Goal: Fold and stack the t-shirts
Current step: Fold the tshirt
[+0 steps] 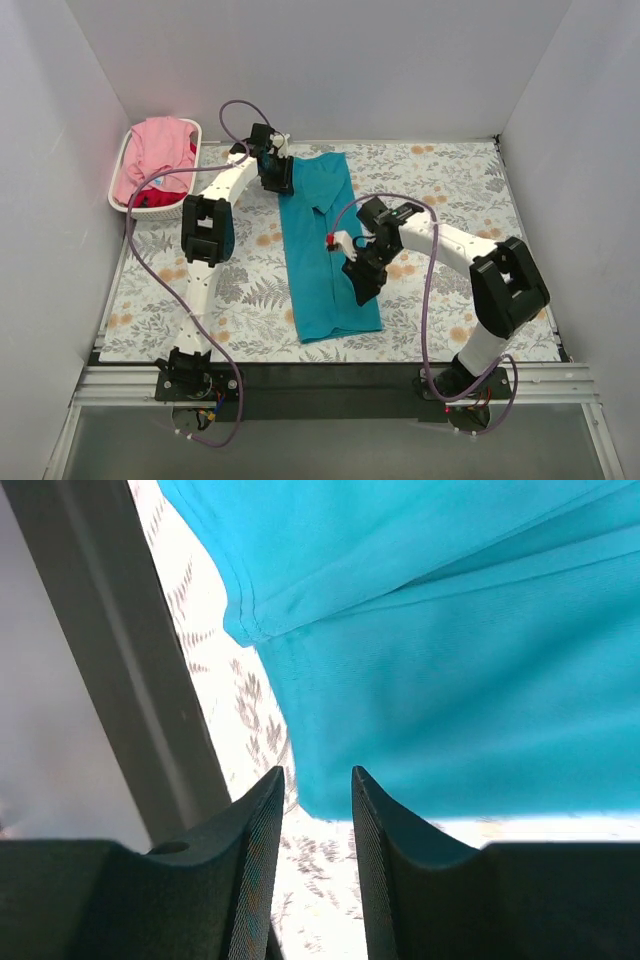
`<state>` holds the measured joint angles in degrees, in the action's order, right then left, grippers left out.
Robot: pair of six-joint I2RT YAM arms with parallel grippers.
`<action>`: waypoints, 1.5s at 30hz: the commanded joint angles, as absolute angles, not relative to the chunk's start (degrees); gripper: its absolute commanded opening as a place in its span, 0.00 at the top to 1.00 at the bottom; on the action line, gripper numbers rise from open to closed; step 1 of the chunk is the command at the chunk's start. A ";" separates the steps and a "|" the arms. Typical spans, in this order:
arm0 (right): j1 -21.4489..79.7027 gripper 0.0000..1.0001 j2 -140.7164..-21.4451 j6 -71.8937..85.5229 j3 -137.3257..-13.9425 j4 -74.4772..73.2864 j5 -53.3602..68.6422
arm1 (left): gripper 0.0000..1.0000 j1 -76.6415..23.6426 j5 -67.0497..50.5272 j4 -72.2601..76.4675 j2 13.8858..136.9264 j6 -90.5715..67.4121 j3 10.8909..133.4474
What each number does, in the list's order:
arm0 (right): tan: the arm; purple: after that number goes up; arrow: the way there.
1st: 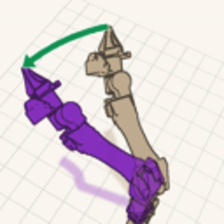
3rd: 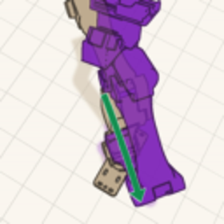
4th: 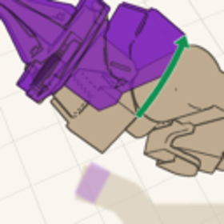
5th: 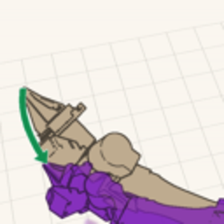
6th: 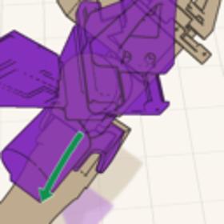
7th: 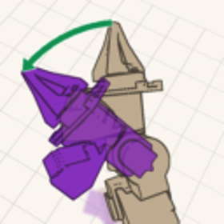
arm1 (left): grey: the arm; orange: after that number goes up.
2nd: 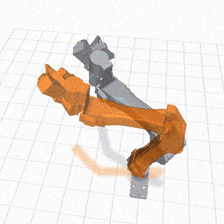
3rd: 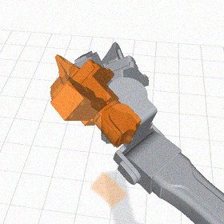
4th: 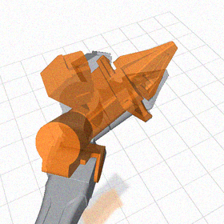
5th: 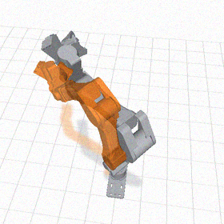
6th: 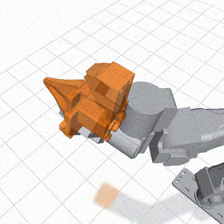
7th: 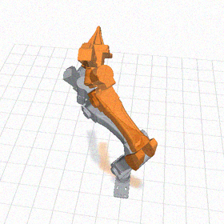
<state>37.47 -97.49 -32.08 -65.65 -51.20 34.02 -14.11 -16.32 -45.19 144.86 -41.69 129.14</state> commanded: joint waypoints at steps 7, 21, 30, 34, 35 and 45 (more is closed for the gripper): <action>25.51 0.64 -103.78 -25.25 -84.27 -48.35 35.77 | 0.59 -13.97 -26.80 -39.82 123.43 -39.19 109.88; 23.82 0.73 -125.59 -10.74 -109.33 -32.18 29.80 | 0.66 -13.97 -30.59 -32.52 120.93 -46.06 96.68; 23.47 0.73 -135.69 -2.30 -115.39 -25.75 25.77 | 0.67 -13.80 -27.34 -32.96 128.05 -46.32 101.51; 21.89 0.74 -138.77 2.28 -115.58 -25.66 25.13 | 0.67 -13.71 -26.55 -34.10 130.95 -46.05 104.23; 21.45 0.74 -138.87 3.42 -115.14 -25.49 24.96 | 0.67 -13.62 -26.28 -34.36 132.18 -46.05 104.85; 16.53 0.75 -141.85 5.45 -116.45 -23.64 25.84 | 0.67 -13.62 -26.81 -35.07 140.18 -45.79 113.81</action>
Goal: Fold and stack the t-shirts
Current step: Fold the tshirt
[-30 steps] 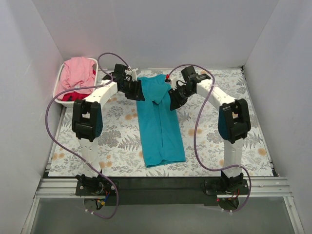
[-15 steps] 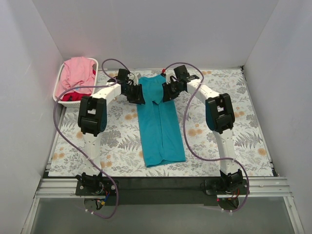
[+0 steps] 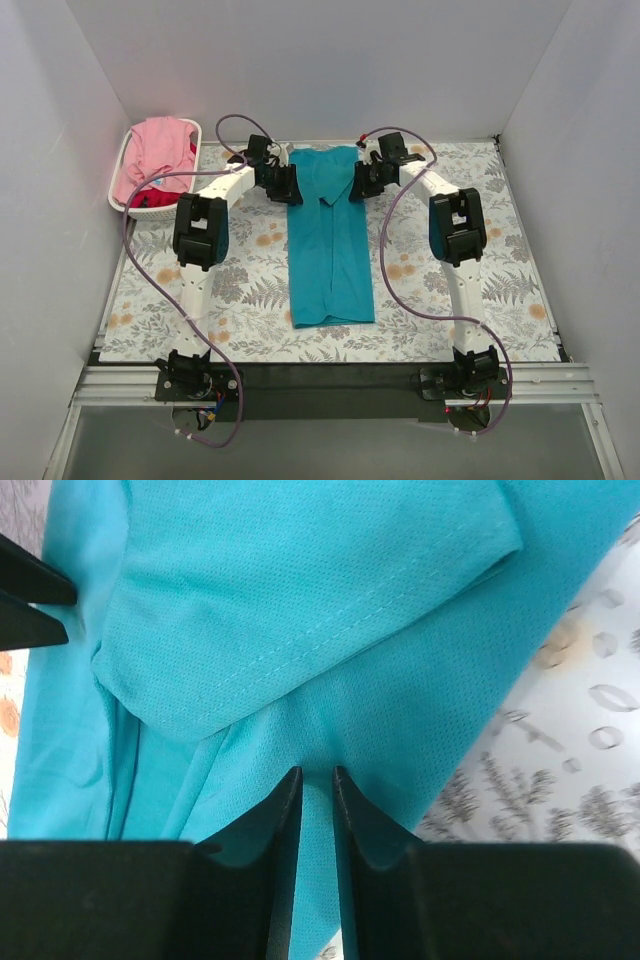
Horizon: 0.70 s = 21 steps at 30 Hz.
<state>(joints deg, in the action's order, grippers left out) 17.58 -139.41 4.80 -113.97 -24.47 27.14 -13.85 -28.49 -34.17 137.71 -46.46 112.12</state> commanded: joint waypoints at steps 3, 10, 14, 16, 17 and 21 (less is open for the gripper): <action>16.17 0.74 -144.04 5.36 -119.09 -23.73 26.45 | 0.67 -13.54 -26.63 -34.98 141.59 -45.70 116.09; 16.08 0.70 -146.25 4.13 -123.22 -23.64 26.19 | 0.66 -12.83 -26.02 -35.07 146.59 -45.70 122.51; 16.08 0.64 -145.73 2.73 -126.03 -23.73 25.14 | 0.63 -12.66 -28.91 -35.42 145.82 -45.35 124.54; 16.08 0.56 -142.57 1.68 -126.21 -23.73 25.14 | 0.60 -12.66 -30.75 -35.51 143.45 -45.18 124.72; 16.08 0.53 -141.08 0.97 -125.86 -23.82 25.66 | 0.56 -12.66 -31.11 -35.51 140.39 -45.09 124.72; 16.70 0.35 -127.58 -6.56 -120.69 -24.96 26.19 | 0.43 -12.39 -32.86 -34.28 128.55 -42.29 121.39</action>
<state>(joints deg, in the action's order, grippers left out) 16.25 -141.69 0.54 -121.89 -24.67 26.11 -13.17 -31.33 -34.24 142.71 -45.10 122.83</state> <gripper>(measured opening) 0.608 0.545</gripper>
